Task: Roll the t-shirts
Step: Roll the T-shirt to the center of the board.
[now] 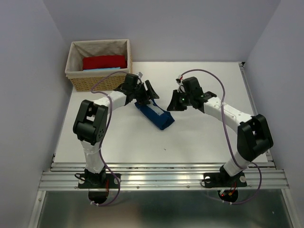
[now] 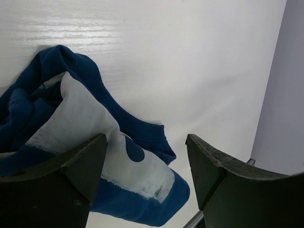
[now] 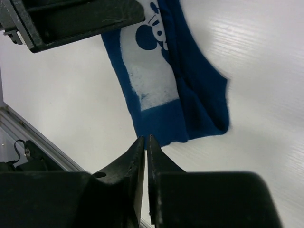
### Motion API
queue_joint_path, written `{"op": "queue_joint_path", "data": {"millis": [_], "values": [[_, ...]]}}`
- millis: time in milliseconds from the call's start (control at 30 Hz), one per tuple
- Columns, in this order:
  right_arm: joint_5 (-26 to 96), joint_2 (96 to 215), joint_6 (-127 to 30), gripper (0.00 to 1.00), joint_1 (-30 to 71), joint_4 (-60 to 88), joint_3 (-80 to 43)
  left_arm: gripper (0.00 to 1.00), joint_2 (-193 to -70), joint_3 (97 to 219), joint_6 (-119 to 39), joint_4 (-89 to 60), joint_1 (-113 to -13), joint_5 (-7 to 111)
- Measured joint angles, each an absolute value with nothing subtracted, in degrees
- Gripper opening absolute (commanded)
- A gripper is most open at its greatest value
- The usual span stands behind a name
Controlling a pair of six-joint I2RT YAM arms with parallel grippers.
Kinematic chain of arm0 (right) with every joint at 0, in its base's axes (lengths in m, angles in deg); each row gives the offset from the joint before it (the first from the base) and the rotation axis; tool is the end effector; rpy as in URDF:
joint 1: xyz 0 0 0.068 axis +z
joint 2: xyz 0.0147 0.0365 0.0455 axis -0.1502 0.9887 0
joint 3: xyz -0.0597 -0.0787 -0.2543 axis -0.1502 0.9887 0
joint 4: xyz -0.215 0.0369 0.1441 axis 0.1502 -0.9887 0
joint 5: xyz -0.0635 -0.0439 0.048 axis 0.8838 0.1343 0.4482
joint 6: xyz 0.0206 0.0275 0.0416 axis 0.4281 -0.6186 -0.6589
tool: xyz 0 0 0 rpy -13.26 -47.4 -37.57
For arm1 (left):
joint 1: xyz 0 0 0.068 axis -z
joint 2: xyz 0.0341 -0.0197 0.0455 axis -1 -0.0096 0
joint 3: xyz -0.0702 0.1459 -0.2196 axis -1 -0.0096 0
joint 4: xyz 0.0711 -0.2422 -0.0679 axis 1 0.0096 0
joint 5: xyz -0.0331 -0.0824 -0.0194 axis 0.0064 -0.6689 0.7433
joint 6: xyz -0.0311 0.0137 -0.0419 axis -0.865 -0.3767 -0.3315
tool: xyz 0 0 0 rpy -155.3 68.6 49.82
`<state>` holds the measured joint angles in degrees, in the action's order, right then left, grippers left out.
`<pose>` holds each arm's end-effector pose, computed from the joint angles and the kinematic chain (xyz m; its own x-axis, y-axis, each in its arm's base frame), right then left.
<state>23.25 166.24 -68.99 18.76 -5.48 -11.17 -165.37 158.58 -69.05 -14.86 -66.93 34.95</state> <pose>0.3091 0.1734 0.2593 -0.8441 0.0528 -0.5335 -0.2887 0.7937 0.5354 0.3891 -0.1779 0.2076 -0.8293 -0.2894 -0.4780 0.1804 0.6710 -0.7192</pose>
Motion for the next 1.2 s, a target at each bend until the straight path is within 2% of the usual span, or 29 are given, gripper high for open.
{"op": "queue_joint_path", "data": {"millis": [433, 967, 1200], "values": [[18.0, 178.5, -72.4, 0.02, 22.9, 1.1, -13.0, 0.79, -169.4, 161.9, -69.1, -14.4, -66.6, 35.3], [29.7, 181.2, -73.3, 0.01, 22.9, 4.0, -11.4, 0.79, -171.4, 165.2, -69.0, -13.2, -66.3, 35.2], [31.7, 181.7, -73.3, 0.01, 22.9, 6.3, -10.1, 0.79, -166.9, 164.3, -67.4, -11.6, -66.3, 38.0]]}}
